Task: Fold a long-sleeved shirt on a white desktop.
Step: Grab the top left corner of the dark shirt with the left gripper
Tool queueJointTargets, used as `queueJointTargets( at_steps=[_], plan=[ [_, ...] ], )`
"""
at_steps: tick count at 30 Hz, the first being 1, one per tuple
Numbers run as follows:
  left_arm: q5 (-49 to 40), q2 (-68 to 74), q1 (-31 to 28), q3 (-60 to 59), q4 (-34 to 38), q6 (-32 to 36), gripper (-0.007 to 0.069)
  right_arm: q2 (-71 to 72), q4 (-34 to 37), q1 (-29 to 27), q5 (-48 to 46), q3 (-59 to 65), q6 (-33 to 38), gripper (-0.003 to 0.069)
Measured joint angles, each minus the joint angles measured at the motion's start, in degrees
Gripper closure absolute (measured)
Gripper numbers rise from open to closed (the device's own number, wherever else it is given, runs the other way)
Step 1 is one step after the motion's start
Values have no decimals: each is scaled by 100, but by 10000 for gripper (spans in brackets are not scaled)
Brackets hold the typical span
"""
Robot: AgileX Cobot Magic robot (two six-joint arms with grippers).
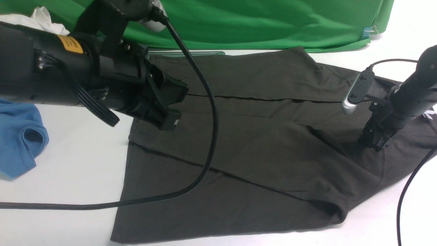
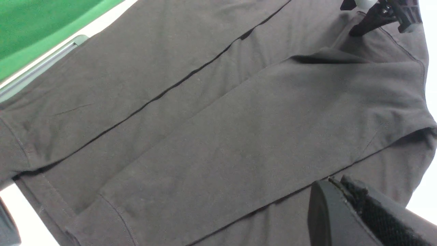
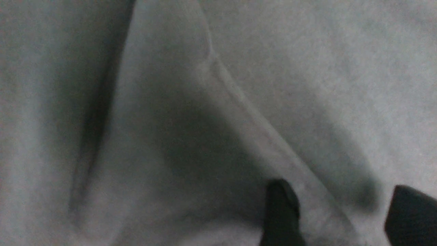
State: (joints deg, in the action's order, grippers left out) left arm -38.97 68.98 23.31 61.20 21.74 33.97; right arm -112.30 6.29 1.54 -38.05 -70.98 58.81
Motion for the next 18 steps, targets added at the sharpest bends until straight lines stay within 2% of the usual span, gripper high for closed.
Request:
queueJointTargets(
  at_steps=[6, 12, 18],
  plan=[
    [17, 0, 0, -38, -47, 0, 609, -35, 68, 5, -113, -11, -42, 444],
    [17, 0, 0, -38, -63, 0, 609, -50, 111, 5, -330, -52, -468, 625],
    [17, 0, 0, -38, -63, 0, 609, -55, 111, 5, -362, -52, -849, 642]
  ],
)
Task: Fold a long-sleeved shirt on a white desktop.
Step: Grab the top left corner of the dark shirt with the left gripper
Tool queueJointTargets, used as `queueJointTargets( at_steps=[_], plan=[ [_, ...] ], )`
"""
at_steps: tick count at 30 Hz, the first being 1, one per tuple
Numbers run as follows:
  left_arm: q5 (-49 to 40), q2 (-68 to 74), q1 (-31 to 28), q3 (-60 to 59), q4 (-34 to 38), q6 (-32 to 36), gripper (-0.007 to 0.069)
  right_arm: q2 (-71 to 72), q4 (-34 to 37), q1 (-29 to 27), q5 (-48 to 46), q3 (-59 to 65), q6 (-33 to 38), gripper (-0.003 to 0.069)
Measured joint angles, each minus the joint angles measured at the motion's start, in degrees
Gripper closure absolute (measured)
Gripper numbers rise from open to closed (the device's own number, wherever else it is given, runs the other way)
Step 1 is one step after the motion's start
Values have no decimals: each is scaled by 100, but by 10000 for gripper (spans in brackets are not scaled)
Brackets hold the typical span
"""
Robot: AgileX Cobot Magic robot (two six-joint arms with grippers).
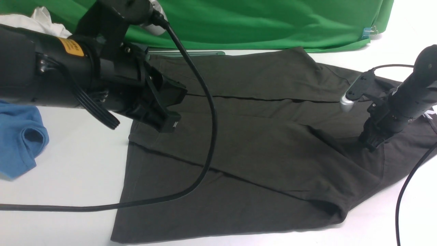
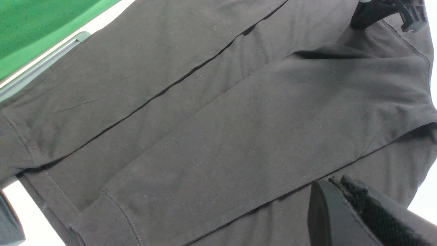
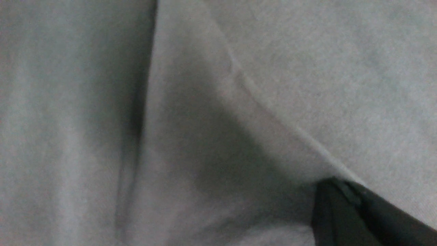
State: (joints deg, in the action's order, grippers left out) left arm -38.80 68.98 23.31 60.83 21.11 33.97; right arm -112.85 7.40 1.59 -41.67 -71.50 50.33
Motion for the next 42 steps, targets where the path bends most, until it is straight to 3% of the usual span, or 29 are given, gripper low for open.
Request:
queueJointTargets(
  at_steps=[22, 25, 27, 28, 29, 30, 31, 32, 37, 42],
  plan=[
    [0, 0, 0, 0, -70, 0, 609, 202, -233, 0, 336, 48, -875, 626],
    [0, 0, 0, 0, -83, 0, 609, 202, -391, 0, 313, 48, -939, 554],
    [0, 0, 0, 0, -83, 0, 609, 202, -491, -37, 302, 48, -788, 398],
    [0, 0, 0, 0, -83, 0, 609, 202, -487, -34, 302, 48, -773, 372],
    [0, 0, 0, 0, -88, 0, 609, 202, -513, -63, 343, 48, -699, 269],
    [0, 0, 0, 0, -88, 0, 609, 202, -513, -72, 360, 48, -675, 258],
    [0, 0, 0, 0, -88, 0, 609, 202, -524, -113, 459, 48, -599, 179],
    [0, 0, 0, 0, -88, 0, 609, 202, -526, -139, 500, 48, -555, 155],
    [0, 0, 0, 0, -90, 0, 609, 113, -531, -257, 546, 48, -430, 179],
    [5, 0, 0, 0, -90, 0, 608, 61, -422, -268, 381, 48, -375, 292]
  ],
)
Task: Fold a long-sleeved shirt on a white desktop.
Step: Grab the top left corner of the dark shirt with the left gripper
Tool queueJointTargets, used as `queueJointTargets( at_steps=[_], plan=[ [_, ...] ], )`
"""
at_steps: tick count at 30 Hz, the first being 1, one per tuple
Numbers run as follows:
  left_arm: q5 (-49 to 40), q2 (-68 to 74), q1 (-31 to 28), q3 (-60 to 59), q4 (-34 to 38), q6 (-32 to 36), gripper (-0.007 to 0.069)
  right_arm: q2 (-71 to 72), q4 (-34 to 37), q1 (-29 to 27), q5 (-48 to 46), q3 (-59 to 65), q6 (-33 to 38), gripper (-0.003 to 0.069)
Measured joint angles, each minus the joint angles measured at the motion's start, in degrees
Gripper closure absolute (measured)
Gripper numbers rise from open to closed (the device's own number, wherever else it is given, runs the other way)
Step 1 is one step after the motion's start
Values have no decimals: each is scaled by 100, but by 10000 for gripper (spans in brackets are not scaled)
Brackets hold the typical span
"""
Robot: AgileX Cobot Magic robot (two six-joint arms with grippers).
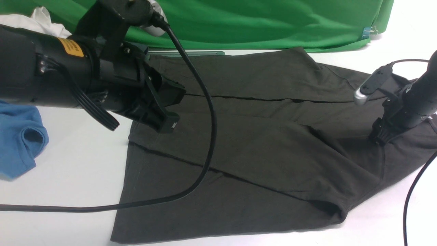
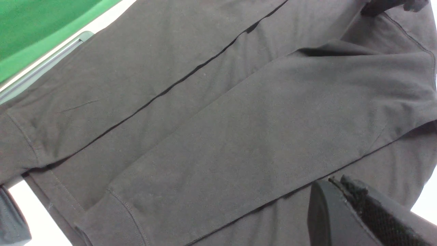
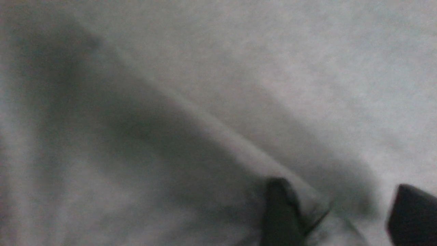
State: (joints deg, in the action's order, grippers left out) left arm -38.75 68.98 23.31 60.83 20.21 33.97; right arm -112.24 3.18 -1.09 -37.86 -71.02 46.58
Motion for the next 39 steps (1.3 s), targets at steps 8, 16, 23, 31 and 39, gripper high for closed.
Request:
queueJointTargets(
  at_steps=[8, 16, 23, 31, 39],
  plan=[
    [0, 0, 0, 0, 0, 0, 608, 34, 75, 0, -271, 0, 20, 508],
    [0, 0, 0, 0, 23, 0, 608, 311, 39, 0, -464, 0, -97, 631],
    [-5, 0, 0, 0, 23, 0, 608, 330, 3, -53, -500, 0, -502, 635],
    [-48, 0, 0, 0, 23, 0, 608, 330, -75, -194, -463, 0, -876, 635],
    [-100, 0, 0, 0, -90, 0, 608, 330, -363, -194, -372, 0, -1287, 635]
  ],
)
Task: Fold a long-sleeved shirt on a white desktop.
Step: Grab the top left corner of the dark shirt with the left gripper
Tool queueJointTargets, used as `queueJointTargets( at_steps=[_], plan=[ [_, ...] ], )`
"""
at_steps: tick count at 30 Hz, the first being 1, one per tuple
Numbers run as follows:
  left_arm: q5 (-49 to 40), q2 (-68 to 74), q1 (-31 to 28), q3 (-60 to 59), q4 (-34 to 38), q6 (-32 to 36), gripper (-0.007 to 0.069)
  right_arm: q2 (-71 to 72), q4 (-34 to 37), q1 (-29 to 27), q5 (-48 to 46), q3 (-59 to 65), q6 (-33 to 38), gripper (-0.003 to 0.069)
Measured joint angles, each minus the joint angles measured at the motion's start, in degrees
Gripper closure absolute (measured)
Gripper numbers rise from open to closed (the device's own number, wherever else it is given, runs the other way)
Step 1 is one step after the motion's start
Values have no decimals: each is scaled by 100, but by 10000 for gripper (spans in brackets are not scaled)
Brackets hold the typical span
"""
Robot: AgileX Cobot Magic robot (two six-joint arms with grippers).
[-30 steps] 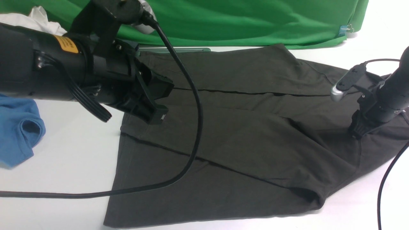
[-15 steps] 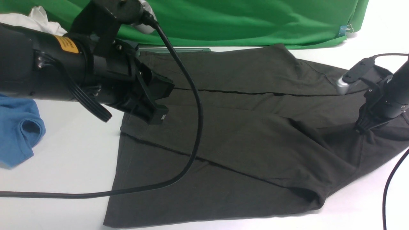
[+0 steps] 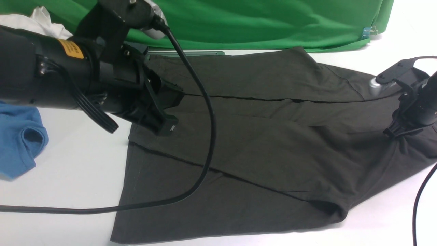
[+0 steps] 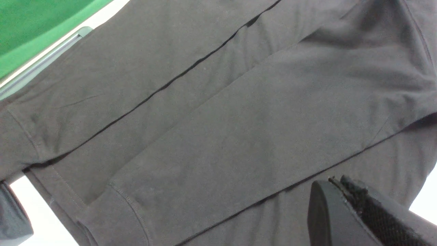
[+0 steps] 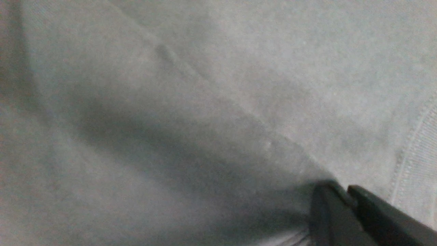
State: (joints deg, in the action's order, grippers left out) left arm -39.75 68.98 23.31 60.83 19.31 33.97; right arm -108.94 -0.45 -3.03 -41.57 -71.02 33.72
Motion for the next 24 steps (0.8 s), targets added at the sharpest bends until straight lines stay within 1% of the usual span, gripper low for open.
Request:
queueJointTargets(
  at_steps=[2, 7, 9, 11, 12, 13, 16, 18, 19, 21, 24],
  plan=[
    [-27, 0, 0, 0, -13, 0, 608, 0, -119, 0, 8, 0, -241, 635],
    [-31, 0, 0, 0, -27, 0, 608, 0, -225, -6, 39, 0, -472, 635],
    [-39, 0, 0, 0, -65, 0, 608, 0, -257, -11, 39, 0, -633, 616],
    [-76, 0, 0, 0, -128, 0, 608, 0, -270, -11, 23, 0, -814, 550],
    [-84, 0, 0, 0, -167, -35, 608, 0, -277, -11, -7, 0, -932, 483],
    [-84, 6, 0, 0, -197, -68, 608, 7, -284, -11, -39, 0, -980, 443],
    [30, 125, -37, 0, -377, -161, 608, 101, -286, -11, -228, 6, -1198, 224],
    [89, 345, -211, 68, -378, -182, 608, 310, -291, 38, -325, 12, -1306, 152],
    [83, 403, -236, 84, -378, -172, 608, 336, -291, 43, -332, 12, -1312, 146],
    [-31, 770, -593, 371, -341, -61, 608, 669, -304, 162, -426, 12, -1364, 146],
    [-309, 1456, -1201, 947, -181, 350, 608, 1329, -304, 524, -606, 12, -1364, 207]
  ],
)
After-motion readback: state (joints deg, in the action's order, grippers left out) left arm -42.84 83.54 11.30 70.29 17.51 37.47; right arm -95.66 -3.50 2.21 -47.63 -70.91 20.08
